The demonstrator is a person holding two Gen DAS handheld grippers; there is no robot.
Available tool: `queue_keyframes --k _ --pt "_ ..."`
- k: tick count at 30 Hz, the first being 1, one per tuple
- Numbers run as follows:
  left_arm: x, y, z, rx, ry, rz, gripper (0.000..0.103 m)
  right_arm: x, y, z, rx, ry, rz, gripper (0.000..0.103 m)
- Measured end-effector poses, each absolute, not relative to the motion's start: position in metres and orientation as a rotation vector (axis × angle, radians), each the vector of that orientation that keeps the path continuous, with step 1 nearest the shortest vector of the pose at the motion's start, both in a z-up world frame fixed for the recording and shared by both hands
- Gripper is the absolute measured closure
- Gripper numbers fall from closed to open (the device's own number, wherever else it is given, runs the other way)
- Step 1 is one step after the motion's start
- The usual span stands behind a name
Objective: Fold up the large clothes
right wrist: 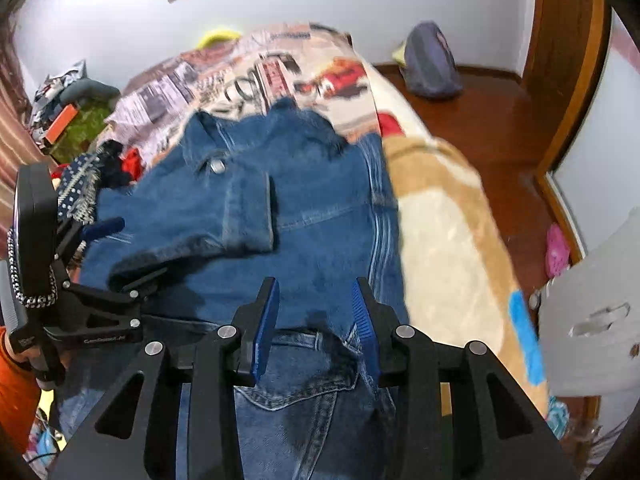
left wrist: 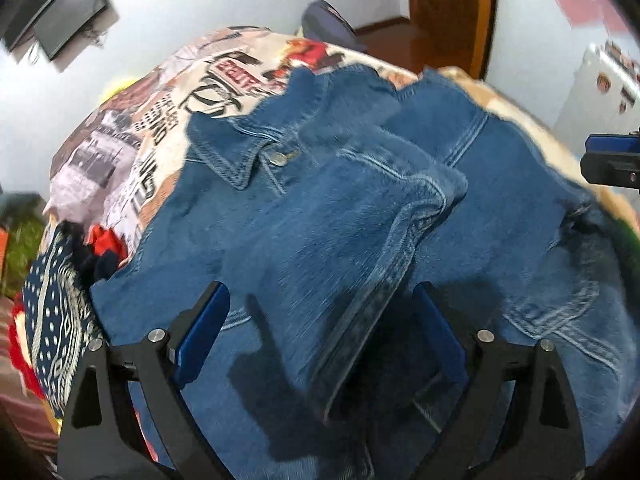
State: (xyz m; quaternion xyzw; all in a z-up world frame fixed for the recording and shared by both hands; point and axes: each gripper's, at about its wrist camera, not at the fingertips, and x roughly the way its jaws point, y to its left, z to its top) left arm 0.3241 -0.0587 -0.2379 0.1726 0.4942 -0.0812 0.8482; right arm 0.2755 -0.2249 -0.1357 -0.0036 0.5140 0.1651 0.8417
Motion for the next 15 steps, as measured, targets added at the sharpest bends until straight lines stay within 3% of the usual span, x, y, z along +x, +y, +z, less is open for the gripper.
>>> queue_keyframes --k 6,15 --pt "0.341 -0.046 -0.248 0.330 1.069 -0.128 0.020 0.290 -0.226 -0.177 0.032 1.187 0.335 0.069" --pt "0.331 0.072 -0.209 -0.030 1.031 0.003 0.020 0.287 -0.222 -0.198 -0.023 1.186 0.365 0.064"
